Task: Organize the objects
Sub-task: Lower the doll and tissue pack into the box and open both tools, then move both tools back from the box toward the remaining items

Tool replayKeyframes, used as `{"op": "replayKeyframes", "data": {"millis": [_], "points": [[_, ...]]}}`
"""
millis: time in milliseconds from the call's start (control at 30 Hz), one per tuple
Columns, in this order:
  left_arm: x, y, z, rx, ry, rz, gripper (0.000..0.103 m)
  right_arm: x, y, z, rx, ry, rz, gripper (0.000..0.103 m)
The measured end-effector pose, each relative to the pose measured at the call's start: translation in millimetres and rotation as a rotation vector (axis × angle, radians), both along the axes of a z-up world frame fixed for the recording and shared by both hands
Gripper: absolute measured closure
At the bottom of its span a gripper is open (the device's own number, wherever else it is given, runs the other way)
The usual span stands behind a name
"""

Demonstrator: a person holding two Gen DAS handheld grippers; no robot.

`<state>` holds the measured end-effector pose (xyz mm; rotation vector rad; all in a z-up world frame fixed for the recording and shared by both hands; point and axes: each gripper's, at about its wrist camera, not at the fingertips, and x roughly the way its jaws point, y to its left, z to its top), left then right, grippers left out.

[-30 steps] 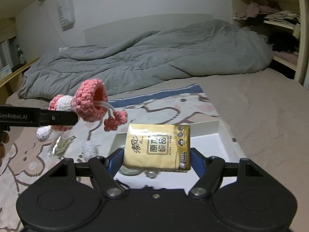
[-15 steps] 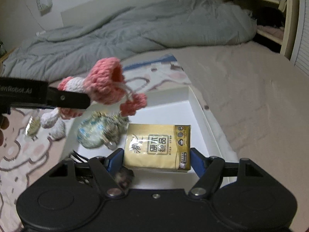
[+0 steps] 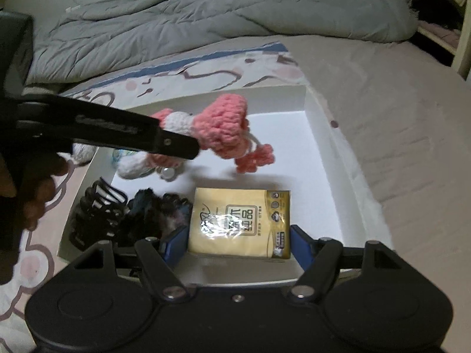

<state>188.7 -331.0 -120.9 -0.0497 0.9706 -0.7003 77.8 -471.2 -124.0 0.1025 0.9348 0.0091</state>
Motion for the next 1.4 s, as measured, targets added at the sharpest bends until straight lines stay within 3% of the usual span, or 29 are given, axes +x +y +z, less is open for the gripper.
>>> {"op": "replayKeyframes", "data": {"millis": [133, 233, 700, 1400], "points": [[2, 0, -10, 0.037, 0.028, 0.006, 0.041, 3, 5, -9, -0.002, 0.047, 0.015, 0.027], [1, -1, -10, 0.053, 0.029, -0.002, 0.040, 4, 6, -11, -0.050, 0.069, -0.005, 0.019], [-11, 3, 8, 0.075, -0.007, -0.025, 0.040, -2, -1, 7, -0.016, 0.027, -0.045, 0.019], [-39, 55, 67, 0.092, -0.094, 0.018, 0.040, -21, 4, 53, 0.017, -0.097, -0.116, 0.019]]}}
